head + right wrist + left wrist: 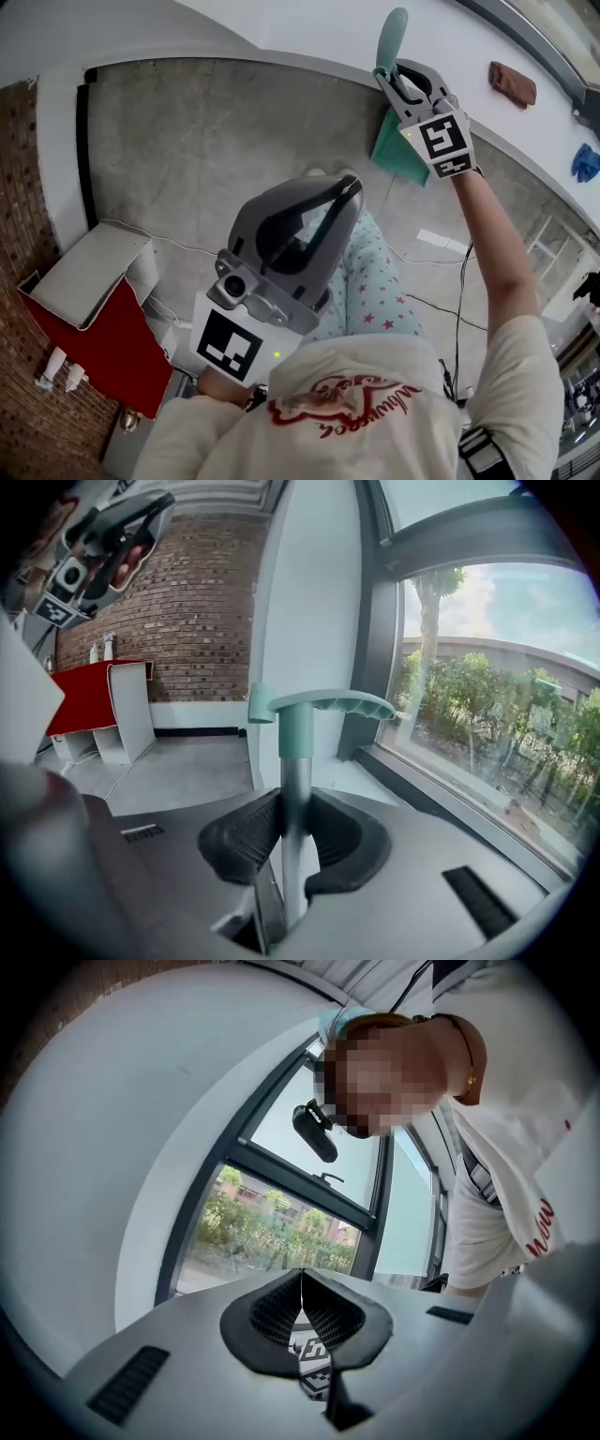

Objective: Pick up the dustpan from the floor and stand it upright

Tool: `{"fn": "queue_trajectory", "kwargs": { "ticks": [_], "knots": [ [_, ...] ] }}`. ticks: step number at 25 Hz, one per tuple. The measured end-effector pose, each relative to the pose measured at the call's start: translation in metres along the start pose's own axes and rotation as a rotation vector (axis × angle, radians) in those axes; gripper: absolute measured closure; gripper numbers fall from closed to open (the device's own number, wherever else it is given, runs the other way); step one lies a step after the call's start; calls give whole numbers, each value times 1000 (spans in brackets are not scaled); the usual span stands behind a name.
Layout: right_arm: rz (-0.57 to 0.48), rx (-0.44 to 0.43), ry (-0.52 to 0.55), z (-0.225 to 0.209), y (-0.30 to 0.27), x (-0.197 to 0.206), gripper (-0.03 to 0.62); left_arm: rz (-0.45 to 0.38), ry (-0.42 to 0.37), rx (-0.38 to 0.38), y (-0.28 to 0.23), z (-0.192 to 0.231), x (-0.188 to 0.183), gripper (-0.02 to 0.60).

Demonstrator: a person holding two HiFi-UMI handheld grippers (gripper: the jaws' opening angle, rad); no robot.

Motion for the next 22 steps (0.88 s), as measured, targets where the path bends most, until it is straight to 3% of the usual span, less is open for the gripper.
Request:
{"fn": "queue_trajectory", "kwargs": {
  "ticks": [13,22],
  "knots": [
    [-59,-45,8,-27,91,30,503,58,-1,169,-39,-54,17,563],
    [-143,-94,-60,-38,135,51,503,104,1,250,-60,-78,33,563]
  ]
}}
Point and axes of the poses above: the fingertips, and each gripper's own axes: y backward along the fingers, z to its left, x out of its underside, the point moved 1 cm from there along y, backward along the fingers, and after that the axes turned 1 degree about -z, right-handed, at the moved point
